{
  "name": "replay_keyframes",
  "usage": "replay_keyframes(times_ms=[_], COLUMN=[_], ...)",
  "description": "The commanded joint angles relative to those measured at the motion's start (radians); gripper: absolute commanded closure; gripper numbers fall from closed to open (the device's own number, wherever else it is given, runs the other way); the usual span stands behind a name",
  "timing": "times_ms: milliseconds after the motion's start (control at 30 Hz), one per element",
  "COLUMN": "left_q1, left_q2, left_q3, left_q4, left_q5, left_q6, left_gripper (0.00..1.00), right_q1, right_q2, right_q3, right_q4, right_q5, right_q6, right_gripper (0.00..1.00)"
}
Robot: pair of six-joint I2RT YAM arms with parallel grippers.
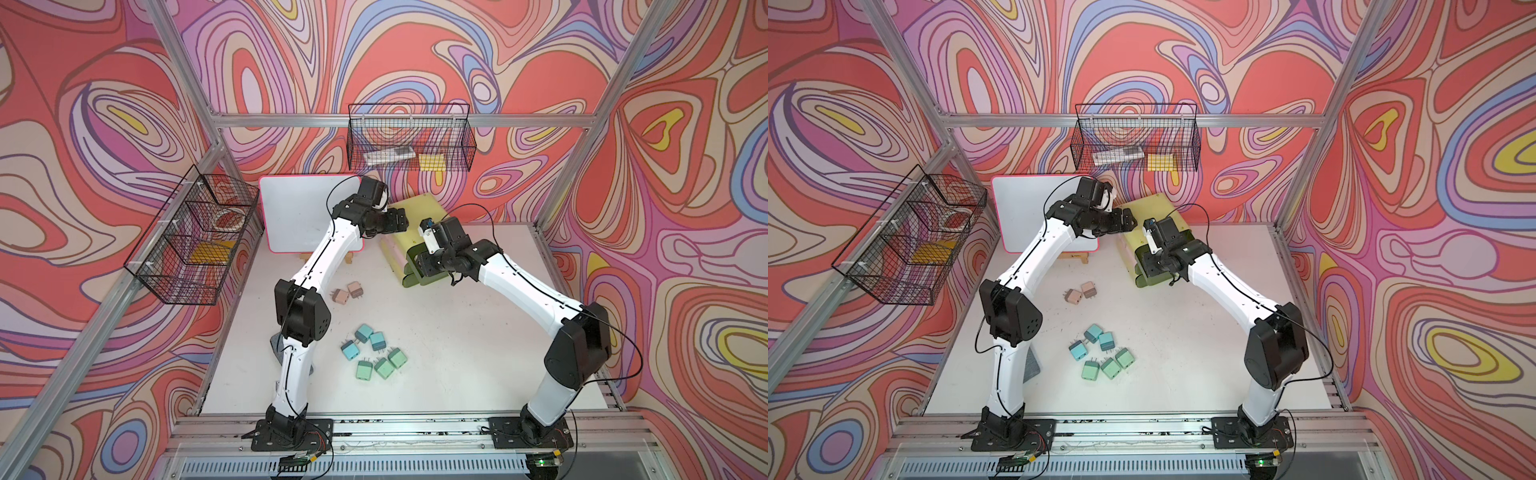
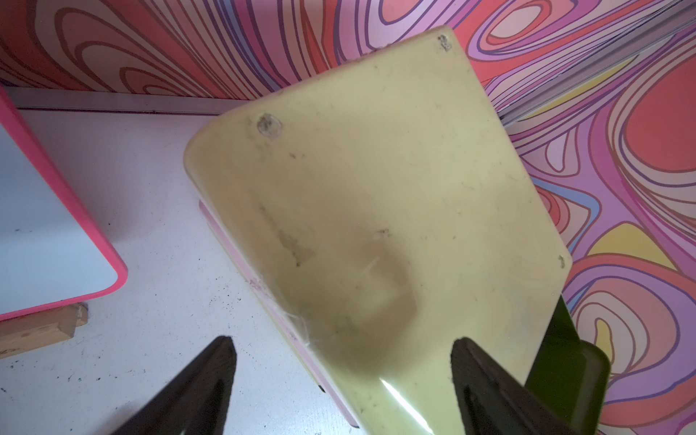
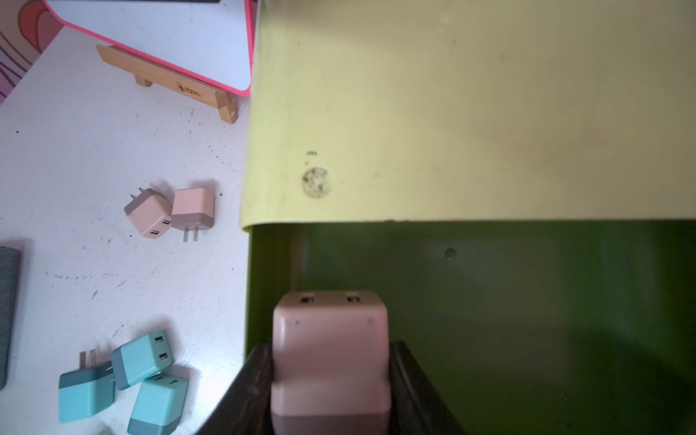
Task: Place the plugs into the drawer by color
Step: Place the plug in the drawer.
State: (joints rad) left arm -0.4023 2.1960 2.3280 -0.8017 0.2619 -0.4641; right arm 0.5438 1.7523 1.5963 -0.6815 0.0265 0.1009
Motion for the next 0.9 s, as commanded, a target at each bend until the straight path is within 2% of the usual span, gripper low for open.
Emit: replay_keyframes(times_ms=[0, 333, 533, 700, 867], left_q1=[-0.008, -0.012, -0.011, -0.008, 0.009], left_q2=[0.018, -0.009, -0.043, -0.070, -0.084], left_q3=[-0.013, -0.014, -0.014, -0.014, -0.013], left_q4=[-0.019, -0.015, -0.020, -0.025, -0.027], left_q5=[-0.002, -0.005, -0.013, -0.047, -0.056], left_q6=[-0.003, -0.004, 0.007, 0.032, 0.036], left_gripper=[0.11, 0.11, 0.11, 0.10, 0.10], right_q1=[-0.005, -0.009, -0.009, 0.012, 0.177], right_q2=[0.014, 0.030, -0.002, -0.055, -0.039], right_q3=[0.001, 0.042, 0.081, 0.101, 0.074], right_q4=[0.034, 0.011, -0.028, -0.005, 0.110], right_q5=[0.007, 0.025, 0.044, -0.010, 0.084], right_q6=[0.013, -0.012, -0.031, -0.006, 0.040], right_gripper=[0.63, 0.51, 0.39, 0.40, 0.46])
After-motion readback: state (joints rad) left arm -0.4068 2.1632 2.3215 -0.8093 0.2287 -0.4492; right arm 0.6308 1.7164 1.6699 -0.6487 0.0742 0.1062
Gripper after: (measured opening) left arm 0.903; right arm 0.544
